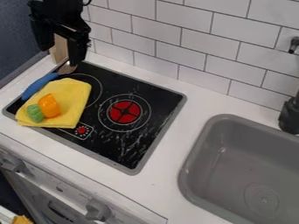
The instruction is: Move the toy to the upper left side of the stove
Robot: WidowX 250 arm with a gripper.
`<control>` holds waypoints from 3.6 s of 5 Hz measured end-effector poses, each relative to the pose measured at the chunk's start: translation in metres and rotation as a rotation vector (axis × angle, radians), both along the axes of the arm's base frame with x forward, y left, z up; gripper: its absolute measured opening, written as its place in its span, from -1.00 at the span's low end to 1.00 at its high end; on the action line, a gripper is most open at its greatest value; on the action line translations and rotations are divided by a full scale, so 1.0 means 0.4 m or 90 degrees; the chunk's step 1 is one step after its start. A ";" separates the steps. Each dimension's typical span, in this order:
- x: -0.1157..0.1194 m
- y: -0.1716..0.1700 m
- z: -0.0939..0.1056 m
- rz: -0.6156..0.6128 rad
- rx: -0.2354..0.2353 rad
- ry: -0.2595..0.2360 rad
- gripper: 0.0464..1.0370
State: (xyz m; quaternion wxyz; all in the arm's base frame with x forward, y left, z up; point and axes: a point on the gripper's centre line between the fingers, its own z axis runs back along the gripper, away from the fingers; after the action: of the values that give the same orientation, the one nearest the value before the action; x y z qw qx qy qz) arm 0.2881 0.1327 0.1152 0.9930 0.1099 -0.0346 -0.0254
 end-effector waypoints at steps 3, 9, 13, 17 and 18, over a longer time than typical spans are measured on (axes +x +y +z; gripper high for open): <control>-0.063 0.040 -0.025 -0.015 0.000 0.040 0.93; -0.093 0.083 -0.239 -0.125 -0.049 0.140 0.36; -0.074 0.038 -0.146 -0.089 -0.046 0.101 0.34; 0.134 0.112 -0.170 -0.126 -0.028 0.059 0.34; 0.162 0.118 -0.183 -0.142 -0.030 0.053 0.34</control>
State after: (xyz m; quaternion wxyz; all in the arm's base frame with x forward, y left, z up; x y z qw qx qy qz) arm 0.3530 0.1798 0.0421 0.9869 0.0813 -0.0063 -0.1393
